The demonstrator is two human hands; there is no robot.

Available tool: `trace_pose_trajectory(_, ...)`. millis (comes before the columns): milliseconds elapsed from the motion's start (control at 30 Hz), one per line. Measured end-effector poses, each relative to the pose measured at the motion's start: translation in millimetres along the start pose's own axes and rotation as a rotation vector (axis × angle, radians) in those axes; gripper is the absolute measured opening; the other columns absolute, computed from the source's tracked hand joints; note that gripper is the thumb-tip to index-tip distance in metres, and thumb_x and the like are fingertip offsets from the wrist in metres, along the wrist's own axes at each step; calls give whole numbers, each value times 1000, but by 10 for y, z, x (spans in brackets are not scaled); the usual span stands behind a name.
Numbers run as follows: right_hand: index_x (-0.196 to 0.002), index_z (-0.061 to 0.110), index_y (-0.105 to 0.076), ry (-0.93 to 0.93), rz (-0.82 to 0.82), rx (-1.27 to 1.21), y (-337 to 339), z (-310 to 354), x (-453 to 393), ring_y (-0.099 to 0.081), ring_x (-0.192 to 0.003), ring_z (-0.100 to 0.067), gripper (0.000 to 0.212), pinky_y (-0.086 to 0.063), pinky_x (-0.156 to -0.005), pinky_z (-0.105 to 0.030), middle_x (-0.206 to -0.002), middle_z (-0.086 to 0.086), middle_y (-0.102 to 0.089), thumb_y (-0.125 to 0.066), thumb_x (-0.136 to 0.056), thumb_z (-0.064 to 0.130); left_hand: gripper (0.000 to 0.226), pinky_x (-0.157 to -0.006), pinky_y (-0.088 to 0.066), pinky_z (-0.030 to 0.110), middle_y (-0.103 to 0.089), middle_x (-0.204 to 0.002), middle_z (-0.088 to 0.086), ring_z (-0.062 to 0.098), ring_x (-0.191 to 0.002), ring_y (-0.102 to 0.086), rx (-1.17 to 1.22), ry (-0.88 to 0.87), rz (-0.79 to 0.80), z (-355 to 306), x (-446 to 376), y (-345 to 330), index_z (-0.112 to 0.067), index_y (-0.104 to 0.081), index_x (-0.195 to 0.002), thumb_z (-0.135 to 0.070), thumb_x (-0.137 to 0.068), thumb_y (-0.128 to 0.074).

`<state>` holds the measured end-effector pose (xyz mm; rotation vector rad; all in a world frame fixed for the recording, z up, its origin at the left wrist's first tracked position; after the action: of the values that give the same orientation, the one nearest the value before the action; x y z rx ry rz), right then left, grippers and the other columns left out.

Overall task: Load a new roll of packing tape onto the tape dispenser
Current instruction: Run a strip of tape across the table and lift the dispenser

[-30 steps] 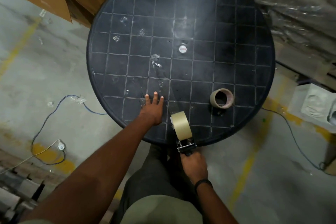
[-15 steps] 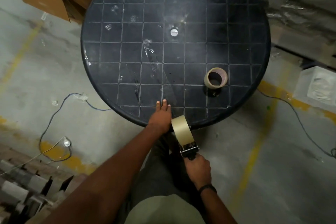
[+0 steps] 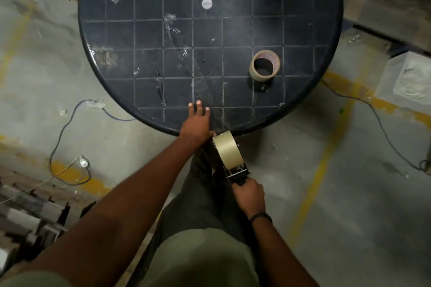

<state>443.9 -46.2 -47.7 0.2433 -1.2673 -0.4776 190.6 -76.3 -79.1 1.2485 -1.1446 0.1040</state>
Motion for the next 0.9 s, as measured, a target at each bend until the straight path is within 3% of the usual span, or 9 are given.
trace_pose_trajectory(100, -88, 10, -69, 18, -12, 10, 28, -11, -58, -65, -85, -39, 29, -44, -69, -31, -86, -16, -69, -66, -89, 38, 101, -116, -33, 60, 12, -169, 18, 43, -154, 12, 5, 22, -1, -56, 17, -33, -10, -7, -162, -46, -90, -69)
trace_pose_trajectory(367, -73, 17, -57, 19, -2, 20, -7, -62, -108, -58, -70, -25, 26, -47, -65, -31, -67, 0, -54, -69, -90, 33, 101, -113, -39, 60, 8, -169, 17, 42, -155, 8, -29, 47, -64, -127, 35, -56, -9, -8, -162, -44, -91, -70)
trace_pose_trajectory(533, -78, 17, -56, 20, 19, 32, -127, -145, -240, -54, -71, -23, 21, -42, -68, -28, -66, 6, -49, -72, -90, 26, 101, -110, -41, 61, 0, -169, 17, 42, -155, 1, -71, 38, -77, -101, 21, -74, -9, -13, -161, -48, -88, -71)
trace_pose_trajectory(667, -90, 15, -66, 1, 89, -12, -297, -299, -454, -68, -90, -34, 12, -48, -75, -29, -84, -7, -66, -72, -90, 25, 96, -114, -39, 60, -4, -169, 18, 42, -155, -4, -96, 14, -54, -35, -36, -49, -10, -15, -160, -44, -90, -71)
trace_pose_trajectory(767, -112, 12, -73, -173, 137, 135, -299, -807, -633, -66, -111, -35, 37, -50, -89, -35, -115, -16, -72, -59, -96, 43, 97, -114, -38, 59, -2, -169, 19, 42, -155, -2, -93, 1, -8, -28, -14, -67, -9, -13, -160, -42, -90, -72)
trace_pose_trajectory(900, -91, 21, -66, -233, 62, 148, 45, -1399, -494, -68, -91, -30, 28, -55, -86, -37, -101, -10, -74, -56, -94, 47, 97, -112, -39, 60, -2, -168, 23, 47, -154, -3, -132, -15, -7, -34, -115, 21, -6, -12, -160, -41, -91, -71)
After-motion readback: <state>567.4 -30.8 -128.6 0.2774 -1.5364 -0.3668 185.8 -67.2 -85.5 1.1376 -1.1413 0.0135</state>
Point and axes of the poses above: each hand's wrist, its own x-axis away from the middle knuckle, its own y-axis out of the back of the hand, z = x × y, the point moved 2 cm from there along -x, towards the middle knuckle
